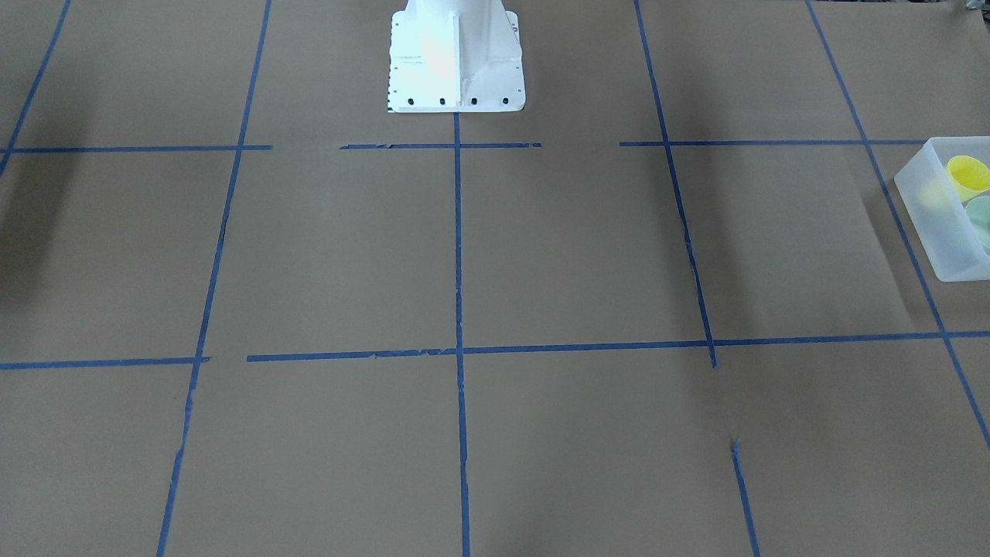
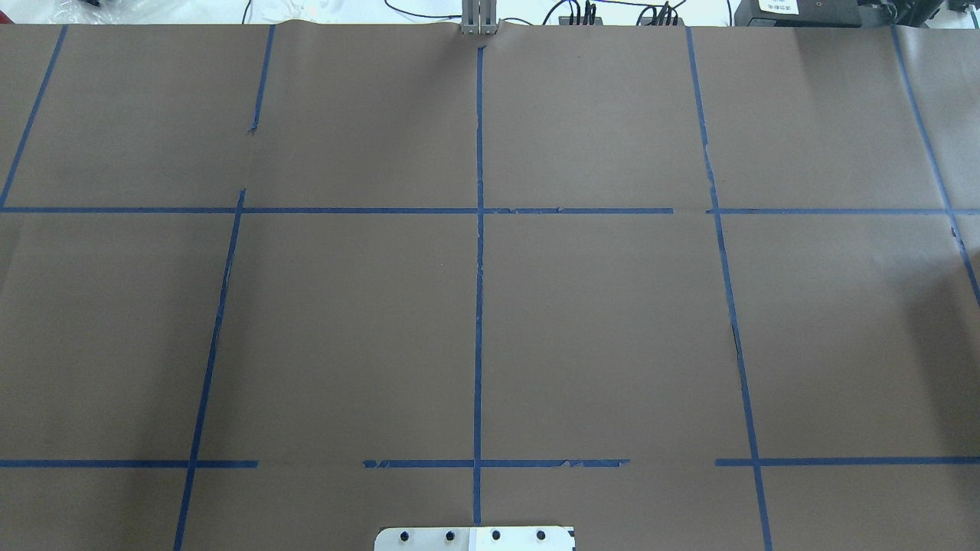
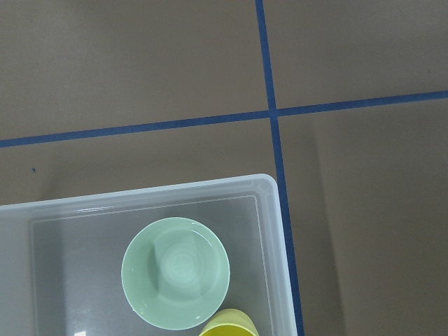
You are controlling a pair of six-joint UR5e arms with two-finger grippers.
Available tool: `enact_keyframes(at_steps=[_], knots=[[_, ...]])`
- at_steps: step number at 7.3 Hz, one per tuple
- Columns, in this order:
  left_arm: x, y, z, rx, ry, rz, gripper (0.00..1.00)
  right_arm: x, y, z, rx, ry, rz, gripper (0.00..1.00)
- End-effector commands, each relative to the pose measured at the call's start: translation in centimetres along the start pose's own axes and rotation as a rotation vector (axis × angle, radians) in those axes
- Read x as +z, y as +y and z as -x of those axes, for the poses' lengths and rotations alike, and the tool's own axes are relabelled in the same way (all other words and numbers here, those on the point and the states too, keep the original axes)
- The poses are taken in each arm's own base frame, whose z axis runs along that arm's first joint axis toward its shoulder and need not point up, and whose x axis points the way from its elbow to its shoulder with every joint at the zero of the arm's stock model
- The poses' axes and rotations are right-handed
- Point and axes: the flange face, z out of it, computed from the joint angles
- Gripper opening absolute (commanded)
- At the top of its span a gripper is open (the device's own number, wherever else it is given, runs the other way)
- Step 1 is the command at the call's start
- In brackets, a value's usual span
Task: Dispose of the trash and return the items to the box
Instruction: 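Release the green bowl and hold both grippers above the boxes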
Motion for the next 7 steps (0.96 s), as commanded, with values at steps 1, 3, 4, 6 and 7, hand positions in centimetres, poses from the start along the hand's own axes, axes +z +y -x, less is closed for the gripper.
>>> enact_keyframes(at_steps=[1,3,4,6,7], knots=[[0.4,1.3,0.5,-0.014,0.003,0.014,1.00,0.1,-0.2,0.4,-0.001,-0.008,-0.001,1.00],[0.4,1.7,0.4,-0.011,-0.001,0.013,1.00,0.7,-0.5,1.3,-0.027,-0.011,0.013,1.00],[0.6,1.6,0.5,-0.011,-0.003,0.017,1.00,0.9,-0.5,1.4,-0.030,-0.012,0.018,1.00],[0.5,1.7,0.5,-0.012,-0.005,0.015,1.00,1.2,-0.6,1.7,-0.036,-0.013,0.026,1.00],[0.5,1.7,0.5,-0.012,-0.005,0.015,1.00,1.3,-0.7,1.9,-0.042,-0.013,0.029,1.00]])
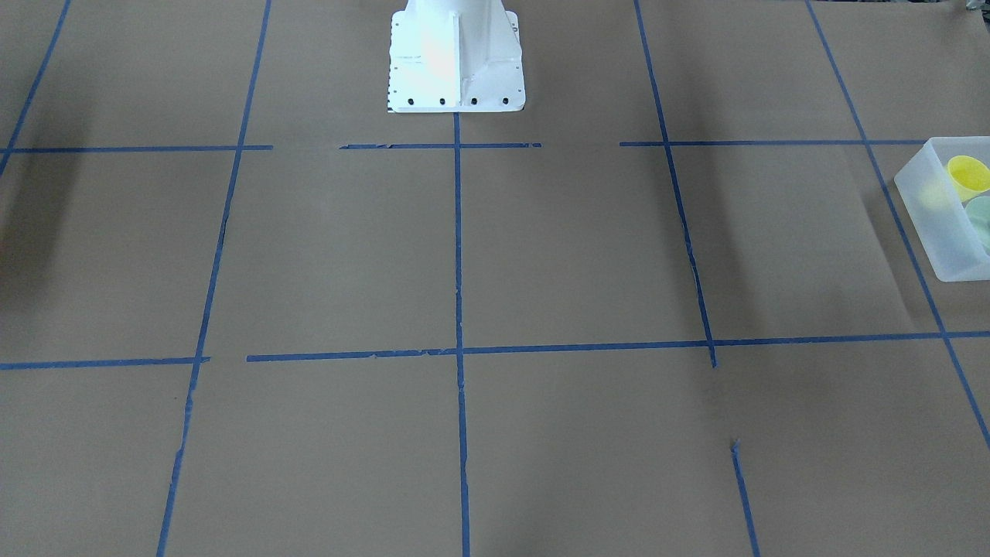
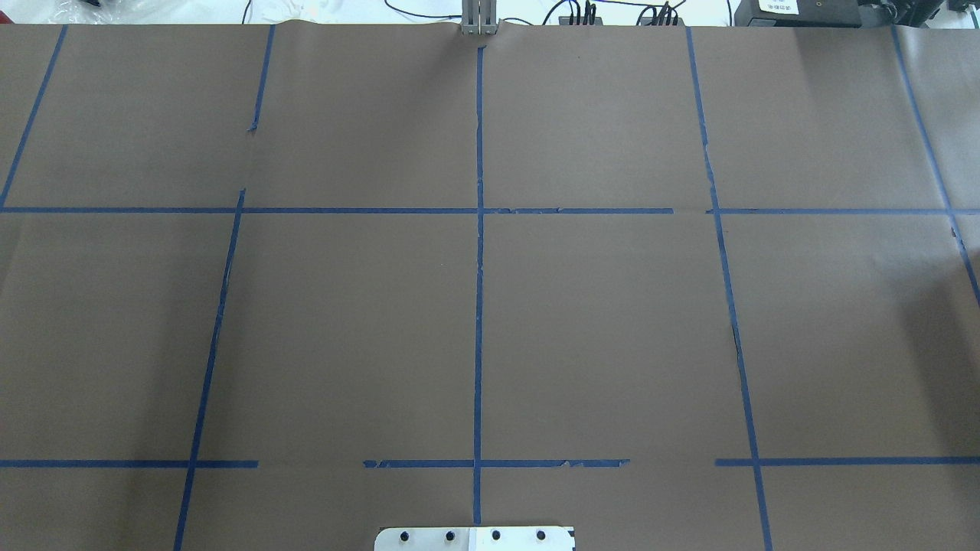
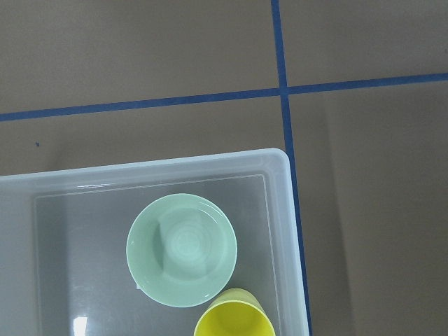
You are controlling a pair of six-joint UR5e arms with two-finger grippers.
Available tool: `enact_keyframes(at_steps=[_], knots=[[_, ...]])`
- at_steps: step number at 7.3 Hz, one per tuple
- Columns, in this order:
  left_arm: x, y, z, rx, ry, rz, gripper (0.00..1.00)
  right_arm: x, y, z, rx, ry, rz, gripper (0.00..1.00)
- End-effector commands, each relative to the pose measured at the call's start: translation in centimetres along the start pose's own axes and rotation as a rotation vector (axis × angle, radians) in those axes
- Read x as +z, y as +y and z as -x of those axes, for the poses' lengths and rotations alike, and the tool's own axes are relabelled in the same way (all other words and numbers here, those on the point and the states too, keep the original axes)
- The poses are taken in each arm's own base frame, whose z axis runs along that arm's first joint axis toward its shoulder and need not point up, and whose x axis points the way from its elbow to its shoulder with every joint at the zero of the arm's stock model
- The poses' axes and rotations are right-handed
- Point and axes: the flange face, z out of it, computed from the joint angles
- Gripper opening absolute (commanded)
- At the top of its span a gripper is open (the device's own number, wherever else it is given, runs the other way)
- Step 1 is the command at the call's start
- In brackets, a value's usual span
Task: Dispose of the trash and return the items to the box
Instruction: 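Release the green bowl and hold both grippers above the boxes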
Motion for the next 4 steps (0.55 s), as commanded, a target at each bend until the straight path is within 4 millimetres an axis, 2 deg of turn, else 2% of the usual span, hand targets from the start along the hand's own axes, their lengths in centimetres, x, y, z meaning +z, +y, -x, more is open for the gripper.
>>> enact_keyframes(at_steps=[1,4], knots=[[-0.08,0.00,-0.07,0.001,-0.001,-0.001,1.00,0.34,-0.14,0.37,-0.010,-0.001,0.007,1.00],[-0.08,-0.01,-0.10,0.001,0.002,-0.002,1.00,0.44,-0.38,0.65,-0.027,-0.006,-0.005,1.00]])
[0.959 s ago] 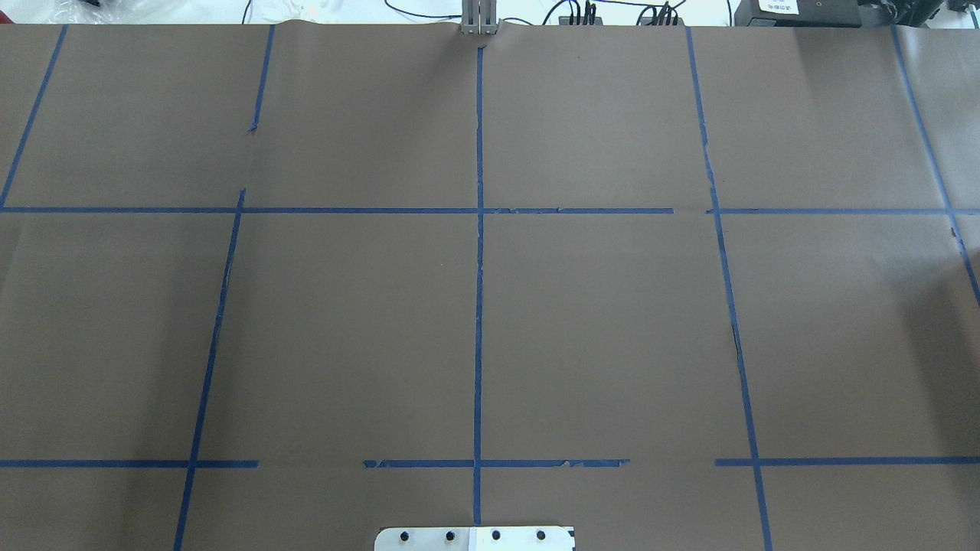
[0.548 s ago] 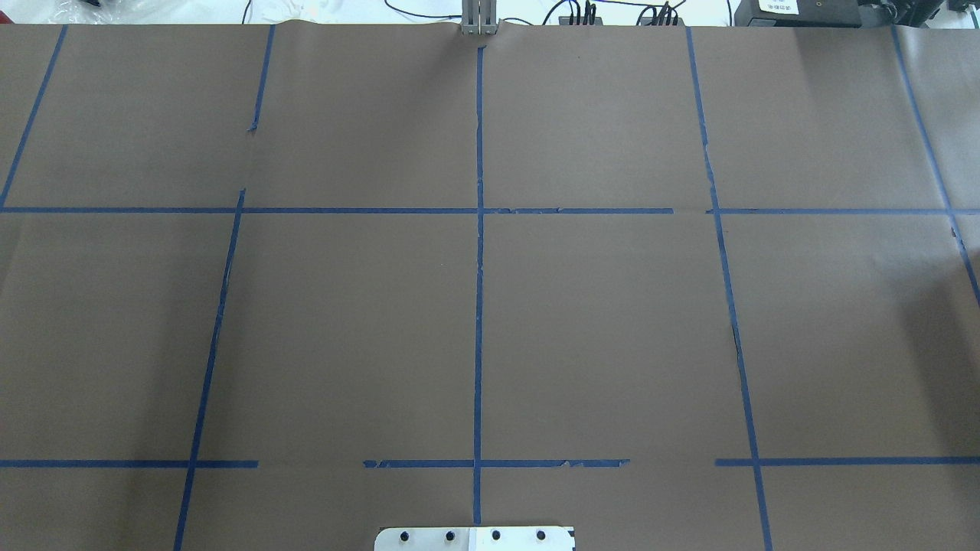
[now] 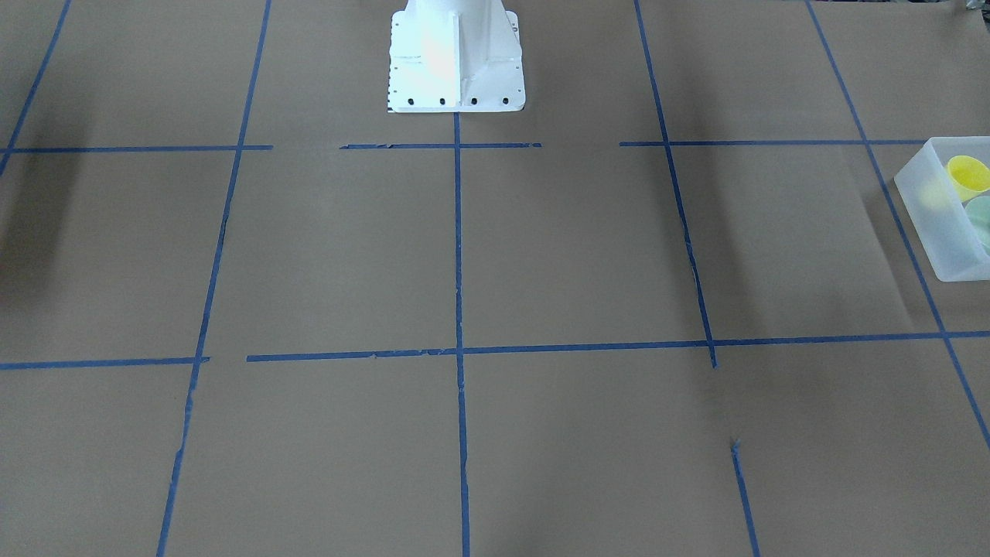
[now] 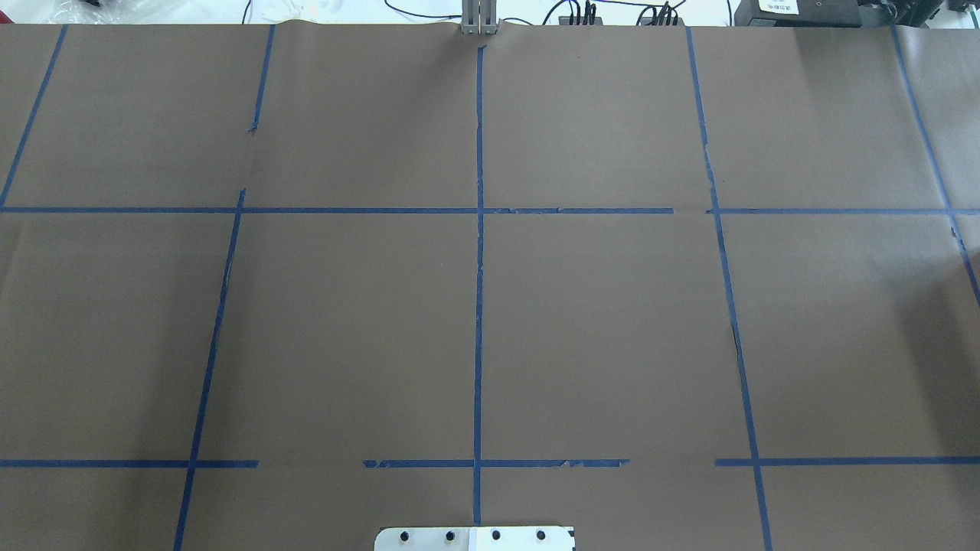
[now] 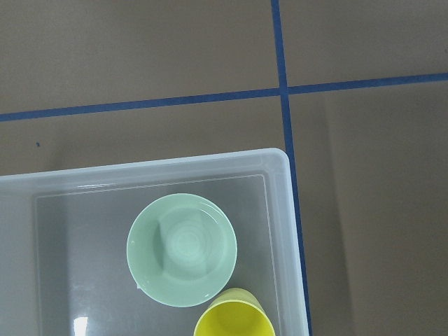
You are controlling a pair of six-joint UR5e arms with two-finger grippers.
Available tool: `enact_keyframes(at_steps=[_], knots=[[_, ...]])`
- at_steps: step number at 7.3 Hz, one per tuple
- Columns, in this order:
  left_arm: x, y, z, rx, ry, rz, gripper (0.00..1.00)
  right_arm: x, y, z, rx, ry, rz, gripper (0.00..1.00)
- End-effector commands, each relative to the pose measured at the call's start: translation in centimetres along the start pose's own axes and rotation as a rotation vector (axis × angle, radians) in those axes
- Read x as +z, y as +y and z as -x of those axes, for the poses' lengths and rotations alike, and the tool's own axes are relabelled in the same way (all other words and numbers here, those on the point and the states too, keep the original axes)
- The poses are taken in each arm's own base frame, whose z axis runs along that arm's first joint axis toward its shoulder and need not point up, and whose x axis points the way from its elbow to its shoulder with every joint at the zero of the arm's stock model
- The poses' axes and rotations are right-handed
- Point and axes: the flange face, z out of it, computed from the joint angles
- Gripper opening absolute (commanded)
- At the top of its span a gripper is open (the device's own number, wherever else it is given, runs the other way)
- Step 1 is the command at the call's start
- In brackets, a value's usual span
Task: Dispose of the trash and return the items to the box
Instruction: 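Release the green bowl and hold both grippers above the boxes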
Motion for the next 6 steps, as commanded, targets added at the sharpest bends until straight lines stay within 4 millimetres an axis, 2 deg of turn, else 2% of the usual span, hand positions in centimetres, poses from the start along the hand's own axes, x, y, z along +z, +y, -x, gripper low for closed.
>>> enact_keyframes(at_steps=[1,6], knots=[[-0.06,-0.02,-0.07,0.001,0.002,-0.001,1.00,0.14,-0.26,0.10,-0.024,0.000,-0.023,1.00],[-0.22,-0.16,-0.25,0.007,0.006,-0.006,1.00,0.06,-0.33,0.44,-0.027,-0.027,-0.030,1.00]])
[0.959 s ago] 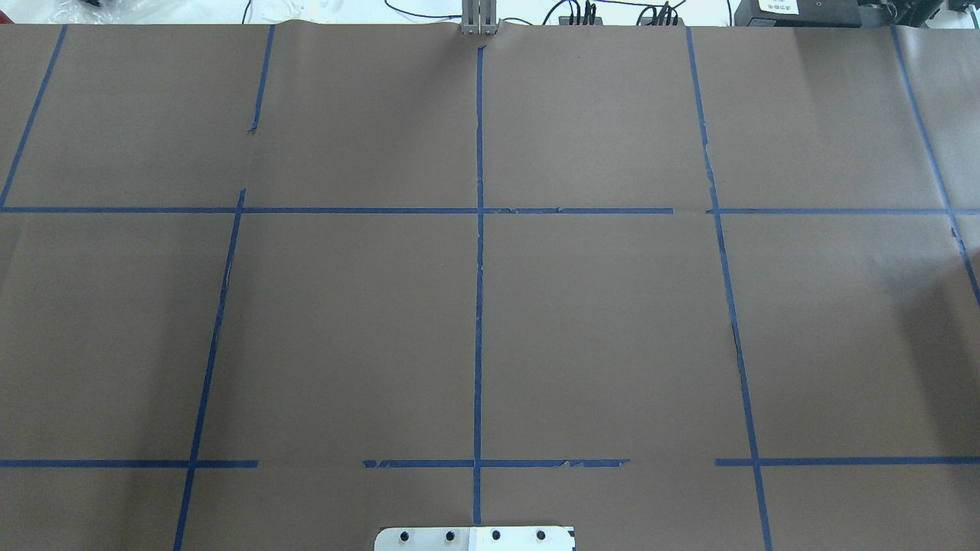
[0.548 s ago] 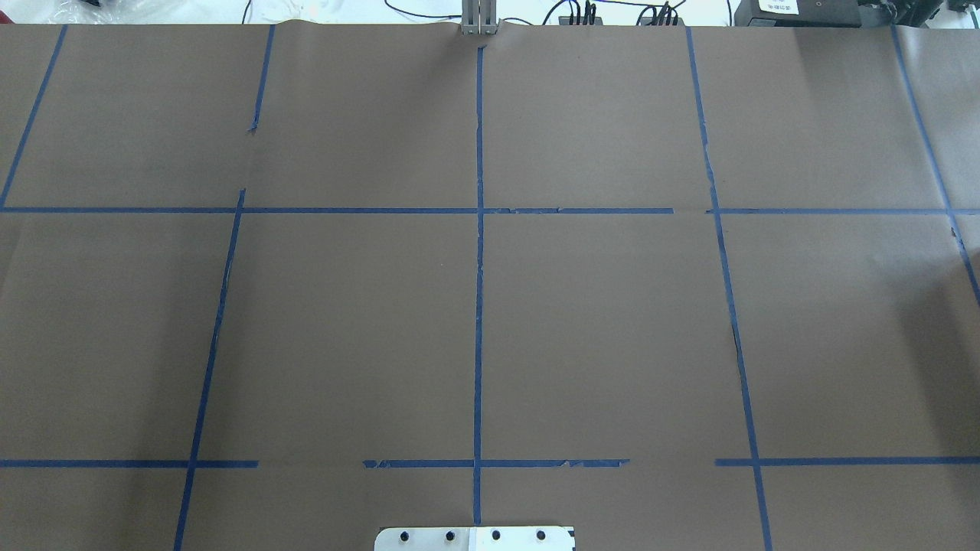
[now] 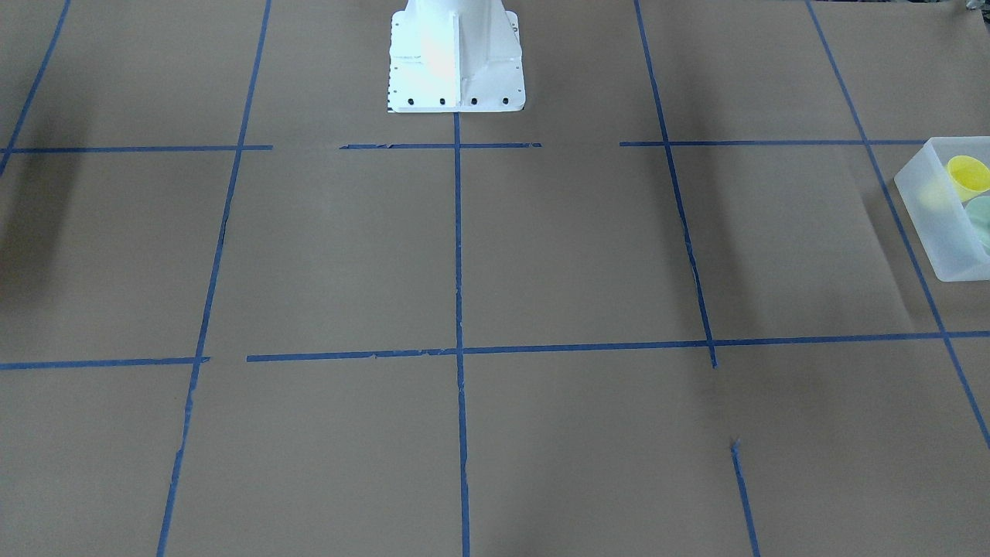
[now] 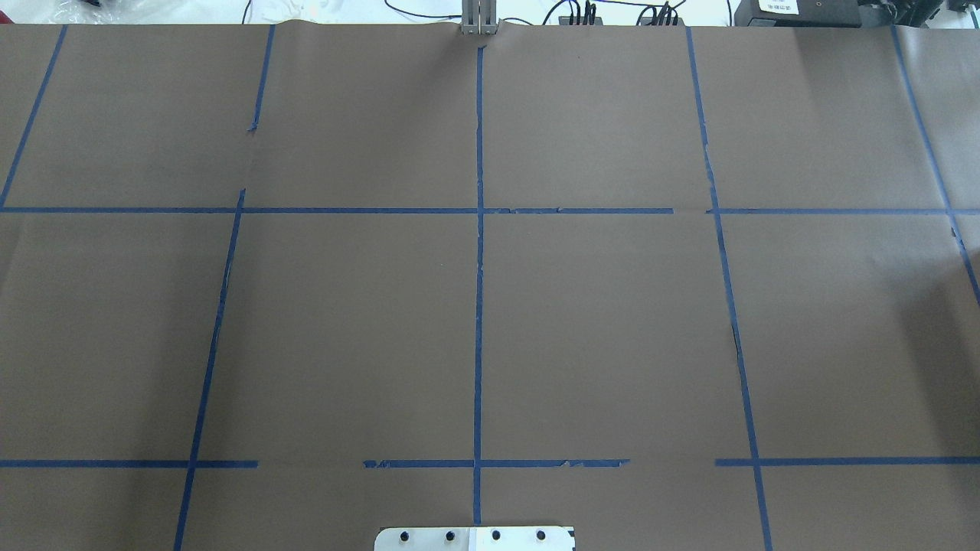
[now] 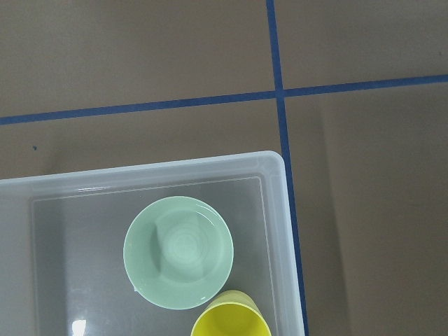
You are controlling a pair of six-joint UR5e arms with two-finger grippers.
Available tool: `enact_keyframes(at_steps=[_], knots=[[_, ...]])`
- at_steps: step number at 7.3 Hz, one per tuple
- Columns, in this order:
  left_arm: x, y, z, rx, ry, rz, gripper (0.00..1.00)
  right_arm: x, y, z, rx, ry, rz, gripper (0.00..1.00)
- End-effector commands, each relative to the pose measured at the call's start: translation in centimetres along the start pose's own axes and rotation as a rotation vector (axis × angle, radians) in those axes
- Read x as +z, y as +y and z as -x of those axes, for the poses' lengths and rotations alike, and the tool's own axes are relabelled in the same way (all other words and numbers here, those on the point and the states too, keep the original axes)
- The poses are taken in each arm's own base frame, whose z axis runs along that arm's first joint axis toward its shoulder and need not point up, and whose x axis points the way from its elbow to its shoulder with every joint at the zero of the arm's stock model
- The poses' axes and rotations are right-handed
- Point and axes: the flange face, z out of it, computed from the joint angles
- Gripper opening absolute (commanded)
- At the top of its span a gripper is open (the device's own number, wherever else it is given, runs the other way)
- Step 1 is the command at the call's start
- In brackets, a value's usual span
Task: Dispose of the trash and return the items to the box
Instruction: 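Release the green bowl and hold both grippers above the boxes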
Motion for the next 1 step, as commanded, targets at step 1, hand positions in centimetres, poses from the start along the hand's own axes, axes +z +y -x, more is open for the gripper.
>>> enact_keyframes(at_steps=[1], knots=[[-0.22,-0.07,-0.17,0.003,-0.001,-0.004,1.00,0.06,-0.02,0.04,-0.001,-0.001,0.001,1.00]])
